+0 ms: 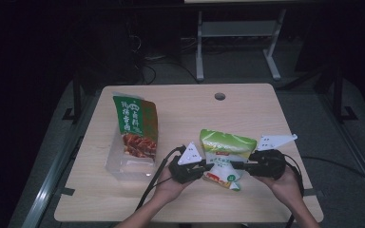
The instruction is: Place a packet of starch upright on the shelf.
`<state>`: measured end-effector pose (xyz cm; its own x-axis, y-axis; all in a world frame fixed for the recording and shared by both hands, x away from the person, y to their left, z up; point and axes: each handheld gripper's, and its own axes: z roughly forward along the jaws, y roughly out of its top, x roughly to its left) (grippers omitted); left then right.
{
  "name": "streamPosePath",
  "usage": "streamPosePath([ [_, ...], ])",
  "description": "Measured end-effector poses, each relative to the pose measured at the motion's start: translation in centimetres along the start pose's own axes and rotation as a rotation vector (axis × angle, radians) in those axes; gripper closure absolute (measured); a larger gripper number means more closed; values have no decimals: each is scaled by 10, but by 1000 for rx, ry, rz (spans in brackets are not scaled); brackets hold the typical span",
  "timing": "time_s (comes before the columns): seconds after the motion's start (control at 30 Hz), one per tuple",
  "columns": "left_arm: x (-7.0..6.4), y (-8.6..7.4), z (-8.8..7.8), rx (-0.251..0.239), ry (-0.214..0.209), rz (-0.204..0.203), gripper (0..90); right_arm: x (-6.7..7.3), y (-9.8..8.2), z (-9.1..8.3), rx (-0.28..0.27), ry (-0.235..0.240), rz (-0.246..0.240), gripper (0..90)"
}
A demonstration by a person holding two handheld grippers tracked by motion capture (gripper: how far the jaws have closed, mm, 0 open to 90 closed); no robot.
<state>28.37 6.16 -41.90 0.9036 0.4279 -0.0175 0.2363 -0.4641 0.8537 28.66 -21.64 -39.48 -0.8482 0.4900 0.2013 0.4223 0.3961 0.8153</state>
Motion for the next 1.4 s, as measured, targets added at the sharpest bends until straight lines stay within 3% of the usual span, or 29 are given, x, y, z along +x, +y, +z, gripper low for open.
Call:
streamPosePath([
  [0.13, -1, 0, 0, 1, 0, 3, 800, 3, 9, 6, 47, -7, -21, 638],
  [0.27, 0, 0, -1, 12, 3, 4, 798, 6, 8, 20, 108, -11, -43, 695],
  [0.37, 1, -1, -3, 11, -3, -7, 792, 4, 8, 19, 84, -3, -29, 804],
  [0.53, 3, 0, -7, 14, -4, -7, 756, 3, 7, 16, 76, 5, -12, 868],
  [0.73, 5, -3, -11, 30, -3, -29, 648, 3, 7, 15, 58, 15, 0, 879],
  [1.0, 5, -6, -21, 35, -18, -54, 527, 6, 13, 12, 46, -7, -8, 882],
  [1.4, -4, -13, -39, 36, -32, -40, 460, 8, 26, 10, 37, -12, -11, 886],
])
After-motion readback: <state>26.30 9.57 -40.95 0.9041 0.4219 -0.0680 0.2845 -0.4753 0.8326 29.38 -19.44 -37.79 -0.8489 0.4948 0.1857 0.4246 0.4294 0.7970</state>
